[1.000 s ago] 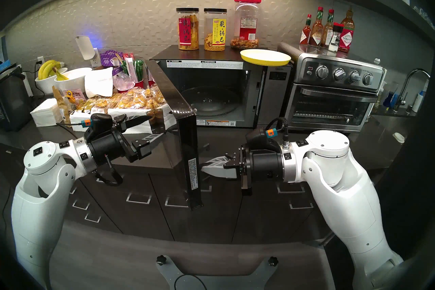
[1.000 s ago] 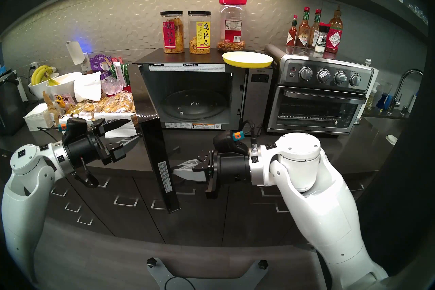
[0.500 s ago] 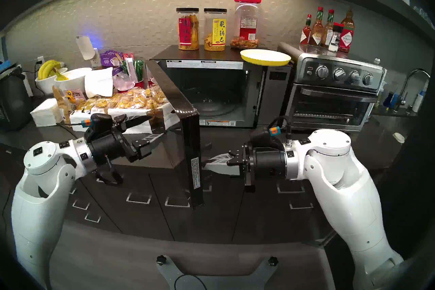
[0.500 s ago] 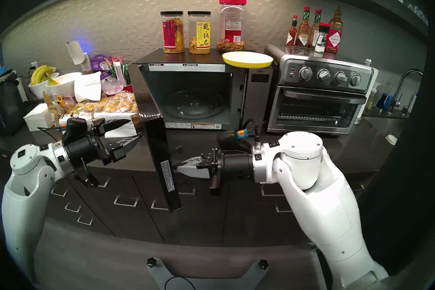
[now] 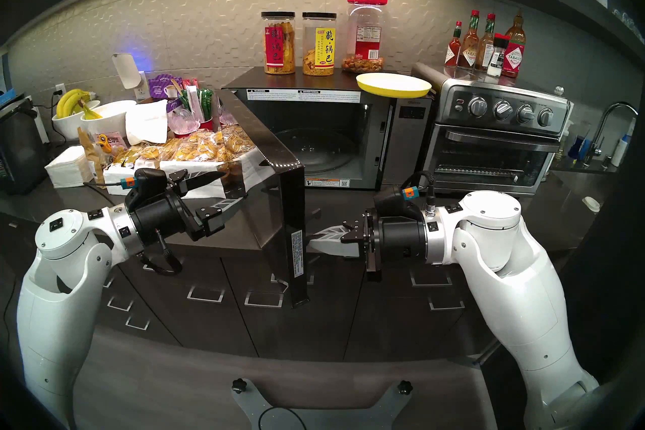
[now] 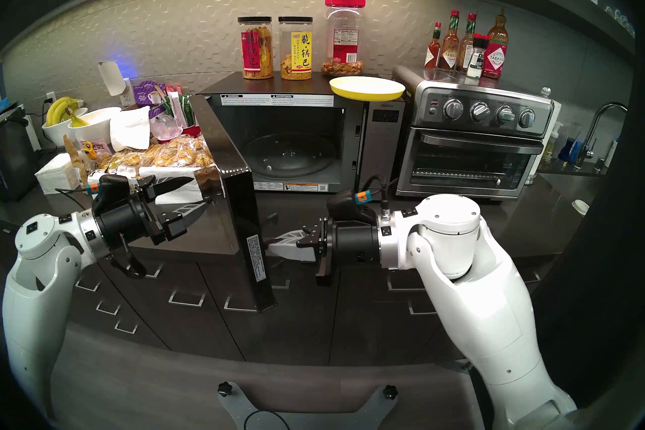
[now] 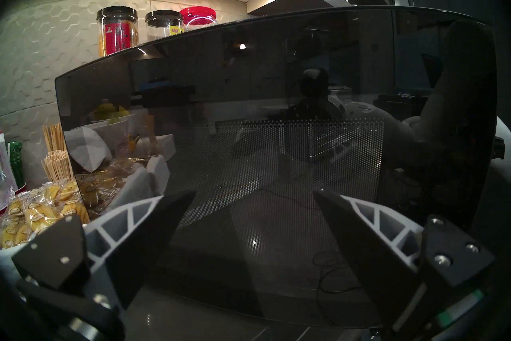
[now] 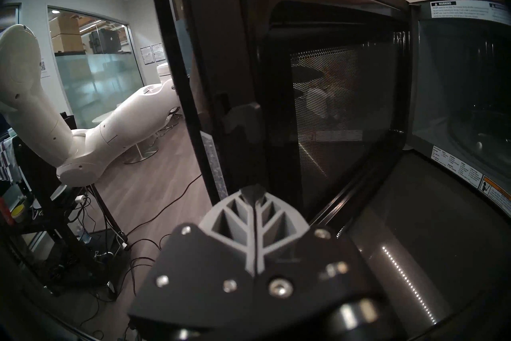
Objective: Open the microwave, put the plate inside, and close the door
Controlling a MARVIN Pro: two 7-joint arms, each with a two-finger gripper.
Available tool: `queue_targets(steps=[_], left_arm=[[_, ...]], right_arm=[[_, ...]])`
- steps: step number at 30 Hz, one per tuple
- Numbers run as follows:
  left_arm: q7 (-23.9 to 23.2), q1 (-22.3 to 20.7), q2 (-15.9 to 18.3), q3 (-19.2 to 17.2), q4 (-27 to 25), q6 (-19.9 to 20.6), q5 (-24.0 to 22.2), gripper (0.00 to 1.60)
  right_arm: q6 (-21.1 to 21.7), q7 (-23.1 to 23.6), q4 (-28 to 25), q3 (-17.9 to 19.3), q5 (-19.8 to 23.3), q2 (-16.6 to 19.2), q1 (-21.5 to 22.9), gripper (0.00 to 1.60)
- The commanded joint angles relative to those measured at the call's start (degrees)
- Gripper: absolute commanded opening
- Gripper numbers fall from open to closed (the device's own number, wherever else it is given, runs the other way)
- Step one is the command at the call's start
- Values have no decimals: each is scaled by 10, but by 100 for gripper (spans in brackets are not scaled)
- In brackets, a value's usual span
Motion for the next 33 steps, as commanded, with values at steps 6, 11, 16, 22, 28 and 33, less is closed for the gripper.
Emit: queue_targets(steps=[6, 11, 16, 22, 28, 33], left_arm=[[-1, 0, 2, -2, -6, 0, 0, 160], [-1, 0, 2, -2, -6, 0, 0, 160], [-1, 0, 2, -2, -6, 0, 0, 160], [-1, 0, 2, -2, -6, 0, 0, 160], [-1, 0, 2, -2, -6, 0, 0, 160], [-1, 0, 2, -2, -6, 0, 0, 160]], right_arm=[[-3, 2, 1, 0, 1, -5, 5, 0], [-4, 3, 4, 1, 0, -5, 6, 0], [-6, 6, 7, 3, 0, -5, 8, 0], [-9, 10, 8, 6, -1, -3, 6, 0], [-6, 13, 1, 11, 1, -4, 4, 0], [-5, 14, -1, 11, 1, -5, 4, 0]])
